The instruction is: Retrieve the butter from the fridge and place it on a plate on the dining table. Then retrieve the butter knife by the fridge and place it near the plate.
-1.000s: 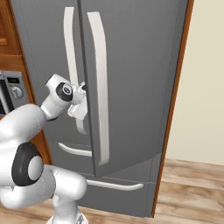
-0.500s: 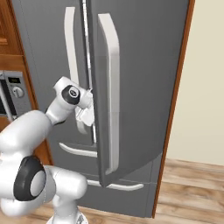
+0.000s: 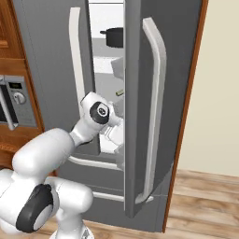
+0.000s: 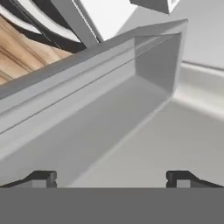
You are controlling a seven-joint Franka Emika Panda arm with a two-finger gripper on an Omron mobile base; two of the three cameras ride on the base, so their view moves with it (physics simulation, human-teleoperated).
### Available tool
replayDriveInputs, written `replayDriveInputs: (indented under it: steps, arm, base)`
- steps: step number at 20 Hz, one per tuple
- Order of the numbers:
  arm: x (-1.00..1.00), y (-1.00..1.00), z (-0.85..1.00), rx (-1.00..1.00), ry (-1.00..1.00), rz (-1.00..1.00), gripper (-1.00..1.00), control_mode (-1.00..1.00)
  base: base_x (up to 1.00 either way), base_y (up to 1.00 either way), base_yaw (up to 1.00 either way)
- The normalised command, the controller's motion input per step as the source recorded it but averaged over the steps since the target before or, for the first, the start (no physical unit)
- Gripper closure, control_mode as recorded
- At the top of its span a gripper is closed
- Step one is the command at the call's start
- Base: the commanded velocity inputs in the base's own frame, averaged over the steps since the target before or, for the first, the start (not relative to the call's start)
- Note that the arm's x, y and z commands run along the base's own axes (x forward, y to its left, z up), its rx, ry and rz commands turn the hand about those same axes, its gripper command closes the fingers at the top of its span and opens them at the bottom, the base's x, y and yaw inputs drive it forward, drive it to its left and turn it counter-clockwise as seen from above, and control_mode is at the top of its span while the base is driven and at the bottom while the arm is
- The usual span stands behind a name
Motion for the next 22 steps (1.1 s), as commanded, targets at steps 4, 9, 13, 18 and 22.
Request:
replayDriveInputs:
  steps: [4, 9, 13, 18, 22]
  arm:
    - [0.00, -1.00, 0.00, 0.02, 0.02, -0.06, -1.00, -1.00]
    - [-0.14, -0.91, -0.02, 0.07, 0.00, -0.04, -1.00, -1.00]
    - [-0.57, 0.68, -0.02, 0.08, 0.00, 0.05, -1.00, -1.00]
    - [-0.14, 1.00, 0.00, 0.00, -0.04, 0.29, -1.00, -1.00]
    - [0.58, 0.88, 0.02, 0.26, -0.18, 0.38, -1.00, -1.00]
  base:
    - [0.00, 0.00, 0.00]
    - [0.00, 0.00, 0.00]
    - [0.00, 0.00, 0.00]
    - [0.00, 0.00, 0.00]
    - [0.00, 0.00, 0.00]
